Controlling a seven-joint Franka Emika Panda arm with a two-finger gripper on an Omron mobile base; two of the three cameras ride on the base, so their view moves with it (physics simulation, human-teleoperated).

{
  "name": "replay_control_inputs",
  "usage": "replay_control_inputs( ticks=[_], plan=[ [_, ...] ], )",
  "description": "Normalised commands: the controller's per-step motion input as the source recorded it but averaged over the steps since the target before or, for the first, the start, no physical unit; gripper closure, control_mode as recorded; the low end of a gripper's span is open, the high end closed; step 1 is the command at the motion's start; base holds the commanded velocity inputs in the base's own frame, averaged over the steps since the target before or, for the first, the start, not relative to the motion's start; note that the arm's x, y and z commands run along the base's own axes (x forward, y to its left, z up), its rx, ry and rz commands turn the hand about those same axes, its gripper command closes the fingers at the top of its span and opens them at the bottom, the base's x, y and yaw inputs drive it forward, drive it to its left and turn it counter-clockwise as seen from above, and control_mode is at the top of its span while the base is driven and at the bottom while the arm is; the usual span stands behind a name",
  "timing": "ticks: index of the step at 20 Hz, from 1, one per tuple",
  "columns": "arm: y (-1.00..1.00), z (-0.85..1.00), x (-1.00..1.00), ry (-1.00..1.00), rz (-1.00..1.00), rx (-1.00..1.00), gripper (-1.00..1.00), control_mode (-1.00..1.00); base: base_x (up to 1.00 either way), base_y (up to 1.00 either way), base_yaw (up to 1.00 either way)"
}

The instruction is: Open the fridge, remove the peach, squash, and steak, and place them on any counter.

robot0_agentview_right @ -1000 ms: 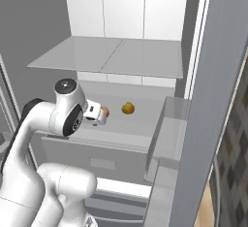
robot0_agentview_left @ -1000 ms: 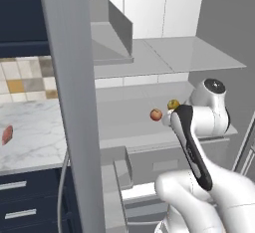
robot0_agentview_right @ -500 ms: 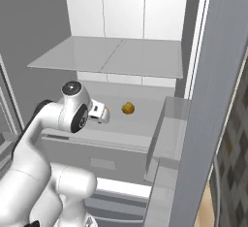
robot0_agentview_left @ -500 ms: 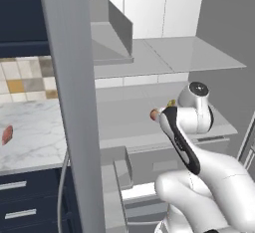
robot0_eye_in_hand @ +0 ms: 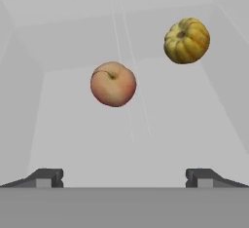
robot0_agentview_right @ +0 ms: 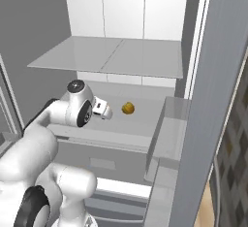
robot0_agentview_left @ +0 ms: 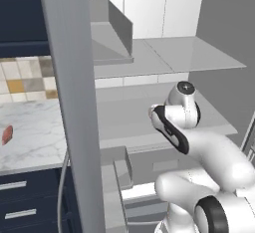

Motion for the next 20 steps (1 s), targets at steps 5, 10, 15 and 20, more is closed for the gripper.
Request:
replay_control_inputs(
  ticks=[5, 10, 15, 20],
  plan=[
    [0.0, -0.24, 0.44, 0.0, -0.04, 0.0, -1.0, -1.0, 0.0, 0.0, 0.0],
    [0.0, -0.19, 0.42, 0.0, -0.04, 0.0, -1.0, -1.0, 0.0, 0.0, 0.0],
    [0.0, -0.19, 0.36, 0.0, -0.03, 0.0, -1.0, -1.0, 0.0, 0.0, 0.0],
    [0.01, -0.17, 0.39, 0.0, -0.03, 0.0, -1.0, -1.0, 0.0, 0.0, 0.0]
  ],
)
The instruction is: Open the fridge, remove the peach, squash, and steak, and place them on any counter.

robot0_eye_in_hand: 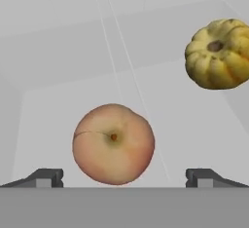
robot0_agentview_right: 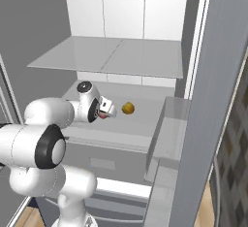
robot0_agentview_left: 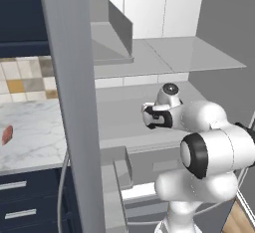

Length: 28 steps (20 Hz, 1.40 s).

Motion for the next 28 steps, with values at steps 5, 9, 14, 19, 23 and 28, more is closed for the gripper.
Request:
replay_control_inputs(
  ticks=[5, 9, 14, 19, 23, 28],
  plan=[
    [0.0, -0.18, 0.38, 0.0, -0.03, 0.0, -1.0, -1.0, 0.0, 0.0, 0.0],
    [0.0, -0.29, 0.06, 0.05, -0.01, 0.0, -1.0, -1.0, 0.0, 0.0, 0.0],
    [0.0, -0.24, 0.01, 0.01, 0.0, 0.0, 1.0, -1.0, 0.0, 0.0, 0.0],
    [0.0, 0.0, 0.01, 0.0, 0.0, 0.0, 1.0, -1.0, 0.0, 0.0, 0.0],
    [0.0, 0.0, -0.01, 0.0, 0.0, 0.0, 1.0, -1.0, 0.0, 0.0, 0.0],
    [-0.01, 0.0, -0.74, -0.06, 0.0, 0.0, 1.0, -1.0, 0.0, 0.0, 0.0]
  ],
)
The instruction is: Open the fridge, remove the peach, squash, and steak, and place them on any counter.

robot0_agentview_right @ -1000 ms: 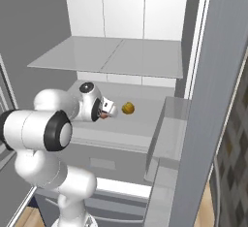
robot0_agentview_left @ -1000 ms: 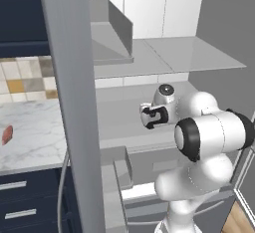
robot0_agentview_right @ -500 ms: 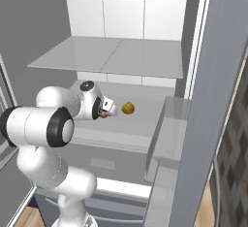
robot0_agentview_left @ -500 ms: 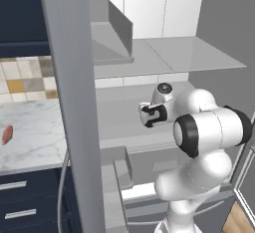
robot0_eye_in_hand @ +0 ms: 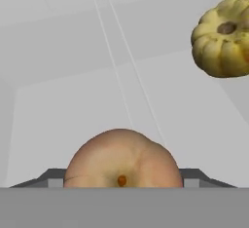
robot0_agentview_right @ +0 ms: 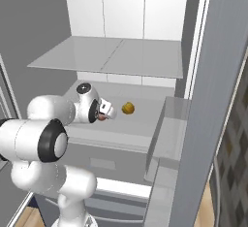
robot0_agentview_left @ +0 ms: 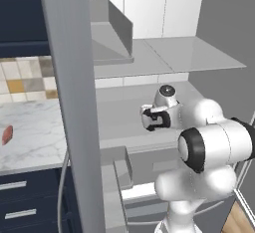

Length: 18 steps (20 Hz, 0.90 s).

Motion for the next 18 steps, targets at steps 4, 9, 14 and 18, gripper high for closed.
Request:
replay_control_inputs(
  ticks=[4, 9, 14, 18],
  plan=[
    [0.0, 0.55, -1.0, -0.21, 0.12, 0.0, 1.0, -1.0, 0.0, 0.0, 0.0],
    [0.0, 1.0, -1.0, -0.06, 0.2, 0.0, 1.0, -1.0, 0.0, 0.0, 0.0],
    [0.0, 1.0, -0.83, 0.04, 0.13, 0.01, 1.0, -1.0, 0.0, 0.0, 0.0],
    [0.0, 1.0, -0.85, 0.05, 0.0, 0.0, 1.0, -1.0, 0.0, 0.0, 0.0]
  ],
)
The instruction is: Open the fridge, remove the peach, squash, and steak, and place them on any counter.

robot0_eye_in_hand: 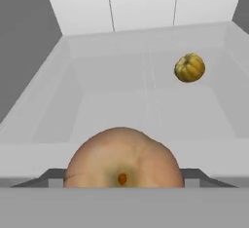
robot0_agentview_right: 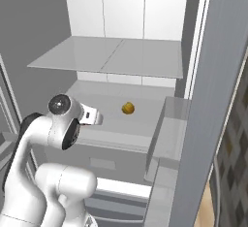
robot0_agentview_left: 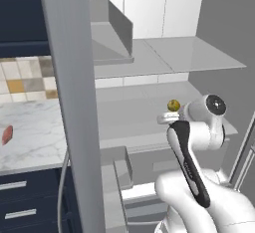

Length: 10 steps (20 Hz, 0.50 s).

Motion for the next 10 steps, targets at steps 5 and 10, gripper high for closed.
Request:
replay_control_inputs(
  ticks=[5, 10],
  plan=[
    [0.0, 1.0, -0.9, 0.0, -0.02, 0.0, 1.0, -1.0, 0.0, 0.0, 0.0],
    [0.0, 0.6, -0.75, 0.0, 0.0, 0.0, 1.0, -1.0, 0.0, 0.0, 0.0]
  ],
)
